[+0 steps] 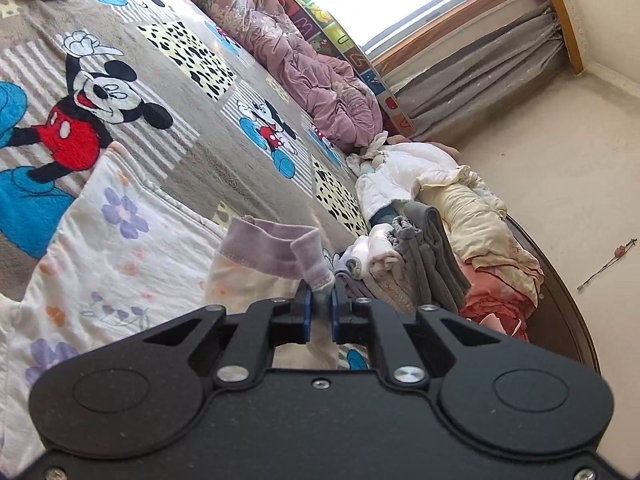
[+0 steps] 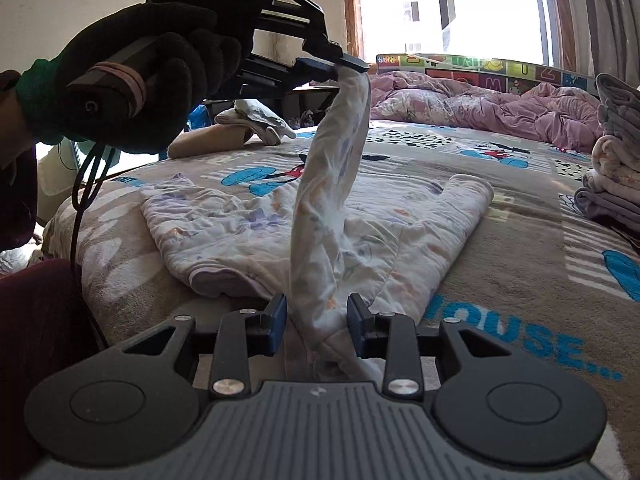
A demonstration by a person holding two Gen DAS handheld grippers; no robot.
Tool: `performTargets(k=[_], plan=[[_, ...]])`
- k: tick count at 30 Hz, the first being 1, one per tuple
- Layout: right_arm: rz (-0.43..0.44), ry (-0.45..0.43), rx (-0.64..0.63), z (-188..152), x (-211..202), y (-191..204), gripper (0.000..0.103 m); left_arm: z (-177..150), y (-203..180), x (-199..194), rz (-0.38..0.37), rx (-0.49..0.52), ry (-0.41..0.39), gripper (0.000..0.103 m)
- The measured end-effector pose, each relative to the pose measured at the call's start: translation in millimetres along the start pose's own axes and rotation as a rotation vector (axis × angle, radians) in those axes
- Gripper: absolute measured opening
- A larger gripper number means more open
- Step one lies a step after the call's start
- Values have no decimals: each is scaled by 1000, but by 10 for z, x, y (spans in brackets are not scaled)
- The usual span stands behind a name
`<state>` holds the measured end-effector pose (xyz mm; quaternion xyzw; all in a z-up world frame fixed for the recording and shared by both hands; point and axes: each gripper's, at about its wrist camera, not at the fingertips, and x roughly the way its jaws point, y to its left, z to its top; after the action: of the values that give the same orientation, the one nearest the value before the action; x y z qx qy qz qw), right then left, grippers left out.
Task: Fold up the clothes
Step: 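Grasp the lavender cuff with the left gripper while the right gripper grasps the garment edge, then lay the held garment section down and open both grippers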
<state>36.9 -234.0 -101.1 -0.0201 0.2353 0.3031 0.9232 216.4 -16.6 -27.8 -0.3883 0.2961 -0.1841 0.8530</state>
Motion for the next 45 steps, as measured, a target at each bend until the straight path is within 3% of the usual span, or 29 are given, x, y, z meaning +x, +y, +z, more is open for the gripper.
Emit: performTargets(k=[6, 9, 19, 23, 25, 29, 32, 35, 41, 43, 45], plan=[[5, 12, 62, -11, -13, -129, 34, -81, 65, 590, 61, -20, 46, 6], [5, 26, 27, -11, 18, -83, 36, -139, 89, 797, 94, -13, 63, 6], [14, 57, 28, -11, 65, -101, 38, -376, 57, 1339, 261, 198, 131, 6], [18, 64, 35, -14, 90, -103, 38, -296, 24, 1428, 269, 233, 147, 10], [15, 65, 31, -19, 80, -87, 38, -218, -17, 1424, 264, 252, 141, 21], [-11, 64, 39, -14, 0, -85, 38, -78, -110, 1268, 237, 281, 109, 22], [-67, 52, 91, 29, -149, -156, 35, -51, -193, 1049, 234, 373, 85, 22], [-121, -38, 93, 85, -340, -220, 35, -151, -315, 936, 230, 559, 114, 22], [-125, -217, -115, 221, -148, 7, 28, -445, -458, 1087, 190, 801, 203, 22], [-111, -165, -93, 218, 83, -35, 26, -547, -444, 1238, 217, 869, 229, 22], [-112, -60, -55, 145, 288, -113, 26, -635, -366, 1403, 268, 924, 255, 22]])
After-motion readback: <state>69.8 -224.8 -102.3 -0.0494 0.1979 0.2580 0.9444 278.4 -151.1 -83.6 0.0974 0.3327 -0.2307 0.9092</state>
